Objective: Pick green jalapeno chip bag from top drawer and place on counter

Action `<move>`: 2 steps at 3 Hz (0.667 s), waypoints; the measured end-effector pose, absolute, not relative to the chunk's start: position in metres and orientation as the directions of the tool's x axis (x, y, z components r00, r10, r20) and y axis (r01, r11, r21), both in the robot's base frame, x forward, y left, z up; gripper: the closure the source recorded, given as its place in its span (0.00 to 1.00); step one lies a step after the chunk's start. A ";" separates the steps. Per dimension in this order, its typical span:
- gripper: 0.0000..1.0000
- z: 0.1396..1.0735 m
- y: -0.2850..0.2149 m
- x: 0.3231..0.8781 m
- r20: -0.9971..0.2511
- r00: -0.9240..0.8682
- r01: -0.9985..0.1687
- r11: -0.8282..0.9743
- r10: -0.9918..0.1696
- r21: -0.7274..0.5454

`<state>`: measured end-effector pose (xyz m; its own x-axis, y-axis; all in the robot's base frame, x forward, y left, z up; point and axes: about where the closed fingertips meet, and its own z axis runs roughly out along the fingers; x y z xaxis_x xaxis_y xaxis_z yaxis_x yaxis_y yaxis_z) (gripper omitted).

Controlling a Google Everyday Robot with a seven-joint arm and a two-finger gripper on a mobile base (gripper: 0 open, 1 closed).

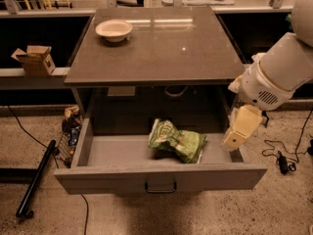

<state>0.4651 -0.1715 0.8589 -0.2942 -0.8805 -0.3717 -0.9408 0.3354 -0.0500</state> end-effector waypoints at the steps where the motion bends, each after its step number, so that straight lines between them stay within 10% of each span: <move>1: 0.00 0.854 -0.171 0.470 -0.381 -0.297 -0.939 0.340 -0.875 -0.048; 2: 0.00 0.829 -0.170 0.488 -0.428 -0.342 -0.923 0.385 -0.837 -0.016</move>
Offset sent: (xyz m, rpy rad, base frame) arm 0.0617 0.0003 -0.0808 0.1875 0.0341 -0.1471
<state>0.4882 -0.1701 0.8286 -0.3417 -0.8368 -0.4277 -0.9229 0.3848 -0.0156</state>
